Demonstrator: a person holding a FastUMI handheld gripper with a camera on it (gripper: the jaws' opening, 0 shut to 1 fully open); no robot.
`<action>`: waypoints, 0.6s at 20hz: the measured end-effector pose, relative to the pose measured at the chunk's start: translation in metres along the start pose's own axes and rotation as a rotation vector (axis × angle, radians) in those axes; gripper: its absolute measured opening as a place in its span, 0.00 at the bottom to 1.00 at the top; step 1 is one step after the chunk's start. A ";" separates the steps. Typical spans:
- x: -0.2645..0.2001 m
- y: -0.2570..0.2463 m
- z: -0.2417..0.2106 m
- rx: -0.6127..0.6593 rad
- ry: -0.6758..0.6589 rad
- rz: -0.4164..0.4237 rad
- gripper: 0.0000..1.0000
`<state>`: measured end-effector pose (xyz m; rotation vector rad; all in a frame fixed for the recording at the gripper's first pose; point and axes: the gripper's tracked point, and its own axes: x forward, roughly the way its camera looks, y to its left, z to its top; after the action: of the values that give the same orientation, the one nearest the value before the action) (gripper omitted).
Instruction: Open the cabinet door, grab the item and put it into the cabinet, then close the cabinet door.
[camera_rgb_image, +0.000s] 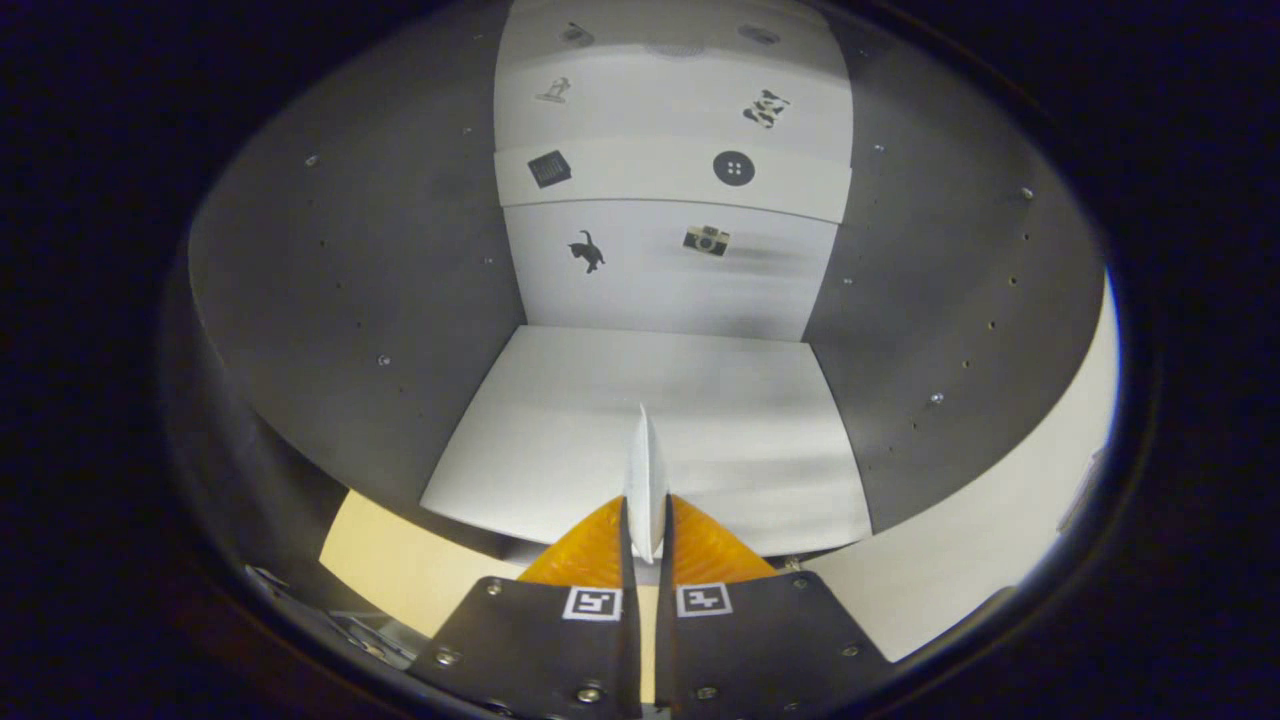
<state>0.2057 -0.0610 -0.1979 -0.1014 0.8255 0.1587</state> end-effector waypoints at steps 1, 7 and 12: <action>0.004 -0.002 0.000 -0.005 0.015 -0.008 0.06; 0.015 -0.003 0.006 0.018 0.049 -0.002 0.06; 0.019 -0.002 0.010 0.028 0.039 -0.005 0.13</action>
<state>0.2257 -0.0595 -0.2049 -0.0806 0.8658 0.1412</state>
